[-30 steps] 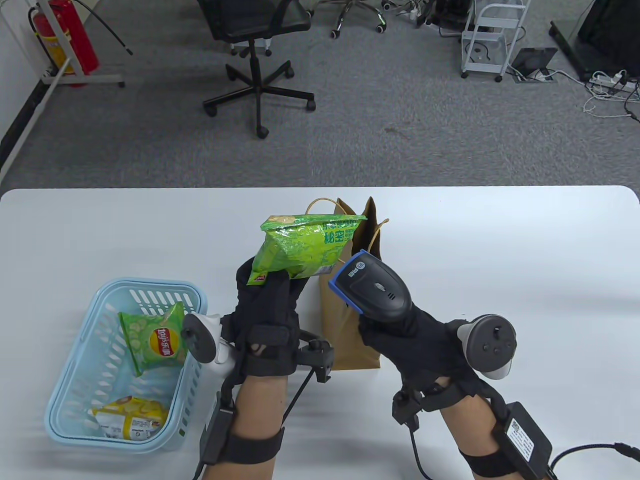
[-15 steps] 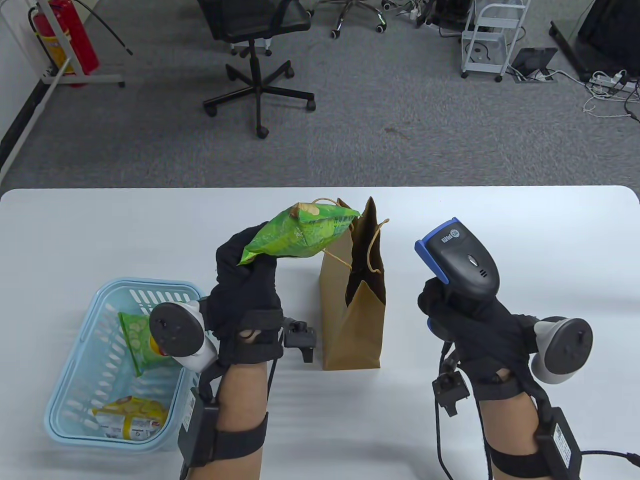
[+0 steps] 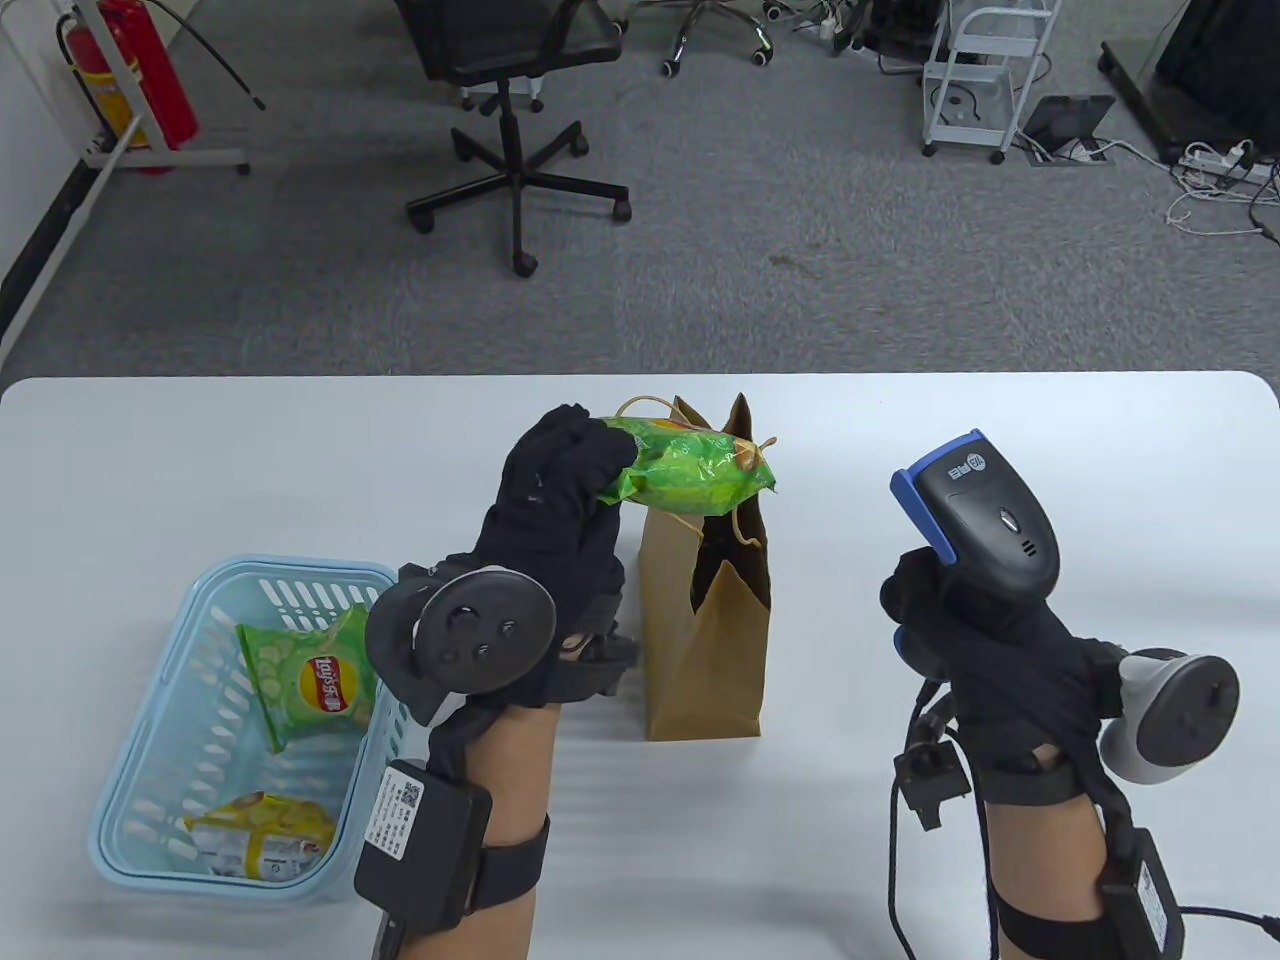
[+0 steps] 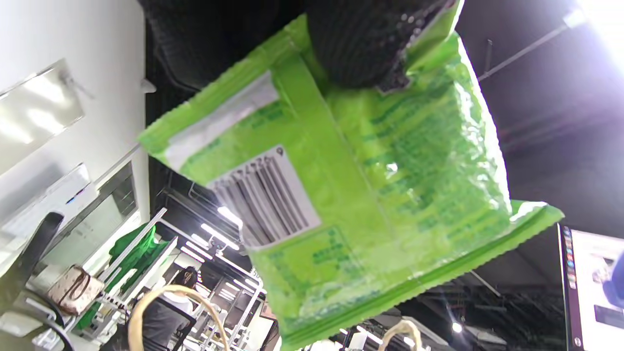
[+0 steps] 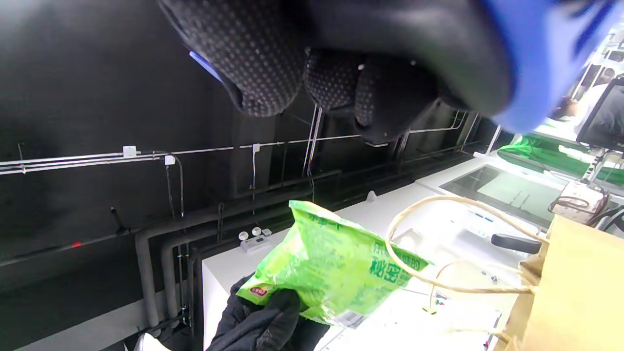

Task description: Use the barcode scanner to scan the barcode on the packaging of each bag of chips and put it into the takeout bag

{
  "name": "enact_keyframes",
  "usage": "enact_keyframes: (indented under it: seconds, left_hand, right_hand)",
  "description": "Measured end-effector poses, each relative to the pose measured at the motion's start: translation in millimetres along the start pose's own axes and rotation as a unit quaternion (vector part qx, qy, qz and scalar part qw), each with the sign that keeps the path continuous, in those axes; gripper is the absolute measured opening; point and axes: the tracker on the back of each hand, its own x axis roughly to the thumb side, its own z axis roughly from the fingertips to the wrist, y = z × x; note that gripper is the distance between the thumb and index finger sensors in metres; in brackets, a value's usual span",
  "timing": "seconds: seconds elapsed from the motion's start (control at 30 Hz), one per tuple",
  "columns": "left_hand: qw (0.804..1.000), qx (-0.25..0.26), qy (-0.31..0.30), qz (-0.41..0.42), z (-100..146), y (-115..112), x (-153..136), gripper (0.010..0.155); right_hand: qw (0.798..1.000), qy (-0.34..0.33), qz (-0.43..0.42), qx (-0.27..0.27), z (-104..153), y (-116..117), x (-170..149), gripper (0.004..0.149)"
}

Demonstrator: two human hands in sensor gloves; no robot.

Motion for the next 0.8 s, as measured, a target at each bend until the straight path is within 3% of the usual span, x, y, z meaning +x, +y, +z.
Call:
enact_keyframes:
  seconds: [0.37,0.8]
  left_hand:
    - [0.992,-0.069,-0.092,-0.059,-6.3,-26.6,15.5,0.036]
    - [0.973,-0.124,-0.101,-0.167,-16.3,-73.6,31.0,0.035]
  right_hand:
    - [1.000,0.003,0.000,-0.006,-0.9,-2.8,-1.0,0.068]
    - [1.000,0.005,0.008,0.000,-1.4,1.9,-3.7,0.068]
